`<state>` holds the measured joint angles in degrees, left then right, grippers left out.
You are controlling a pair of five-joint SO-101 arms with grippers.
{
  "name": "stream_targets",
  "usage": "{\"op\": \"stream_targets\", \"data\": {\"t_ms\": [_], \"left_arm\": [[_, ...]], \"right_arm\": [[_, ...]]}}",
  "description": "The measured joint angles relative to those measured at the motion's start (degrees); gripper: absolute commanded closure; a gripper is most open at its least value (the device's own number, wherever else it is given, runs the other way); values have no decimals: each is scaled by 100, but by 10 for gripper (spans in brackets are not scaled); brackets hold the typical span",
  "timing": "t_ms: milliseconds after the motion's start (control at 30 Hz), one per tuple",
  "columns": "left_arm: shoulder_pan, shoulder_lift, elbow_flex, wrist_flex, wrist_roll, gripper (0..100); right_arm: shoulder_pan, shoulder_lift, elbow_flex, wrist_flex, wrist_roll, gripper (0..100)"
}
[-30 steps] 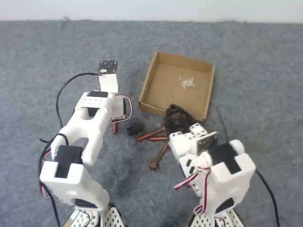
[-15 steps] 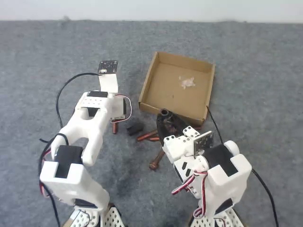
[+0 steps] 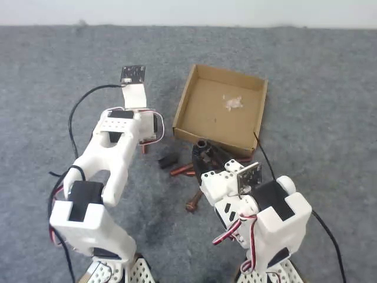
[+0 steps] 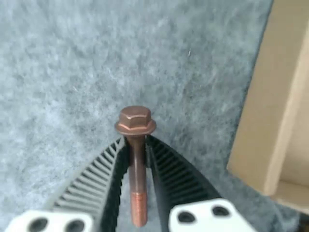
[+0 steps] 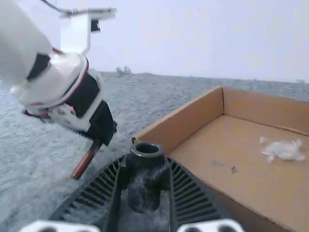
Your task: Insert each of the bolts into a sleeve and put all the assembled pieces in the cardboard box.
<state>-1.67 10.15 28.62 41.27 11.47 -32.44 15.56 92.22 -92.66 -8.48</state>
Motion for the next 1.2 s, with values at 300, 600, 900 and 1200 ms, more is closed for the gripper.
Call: {"op": "stream_targets", "data": {"t_ms": [300, 600, 900, 1200], "left_arm": [[70, -835, -26, 0, 0, 988], [141, -905, -26, -527, 0, 988], [457, -949, 967, -2259, 0, 988], [730, -2532, 2787, -3771, 0, 988]], "right_arm": [[0, 0, 0, 18, 132, 993], [0, 0, 0, 343, 132, 993], [0, 0, 0, 387, 132, 993], [0, 0, 0, 387, 132, 993]]}}
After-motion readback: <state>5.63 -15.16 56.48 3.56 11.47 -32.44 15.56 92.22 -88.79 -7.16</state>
